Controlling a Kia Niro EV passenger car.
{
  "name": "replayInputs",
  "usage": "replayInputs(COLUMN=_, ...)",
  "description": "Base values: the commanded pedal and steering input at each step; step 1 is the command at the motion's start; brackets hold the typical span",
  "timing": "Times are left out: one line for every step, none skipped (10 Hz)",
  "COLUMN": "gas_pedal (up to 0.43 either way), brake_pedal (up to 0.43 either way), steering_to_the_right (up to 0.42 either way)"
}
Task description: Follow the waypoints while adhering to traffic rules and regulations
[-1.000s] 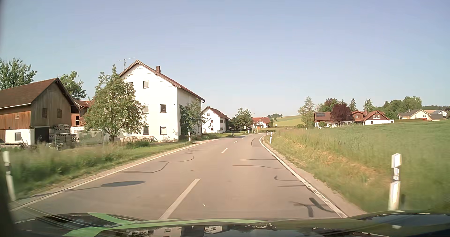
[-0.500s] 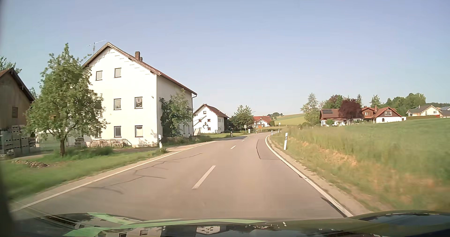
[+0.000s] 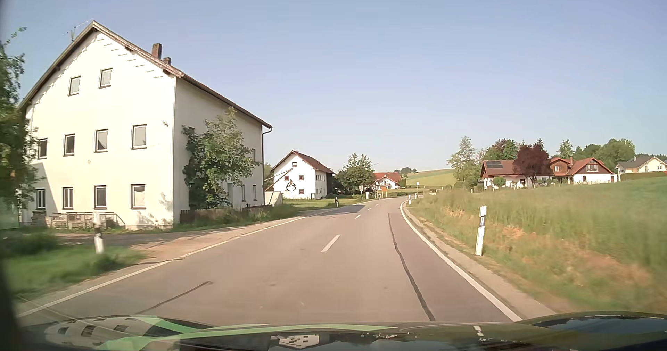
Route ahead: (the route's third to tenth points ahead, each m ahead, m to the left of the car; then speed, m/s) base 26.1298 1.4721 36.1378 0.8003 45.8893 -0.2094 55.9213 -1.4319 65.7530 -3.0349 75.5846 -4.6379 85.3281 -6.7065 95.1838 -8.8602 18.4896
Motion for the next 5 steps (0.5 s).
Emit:
replayInputs(gas_pedal=0.079, brake_pedal=0.000, steering_to_the_right=0.007)
replayInputs(gas_pedal=0.087, brake_pedal=0.000, steering_to_the_right=0.012)
replayInputs(gas_pedal=0.087, brake_pedal=0.000, steering_to_the_right=0.016)
replayInputs(gas_pedal=0.087, brake_pedal=0.000, steering_to_the_right=0.017)
replayInputs(gas_pedal=0.087, brake_pedal=0.000, steering_to_the_right=0.017)
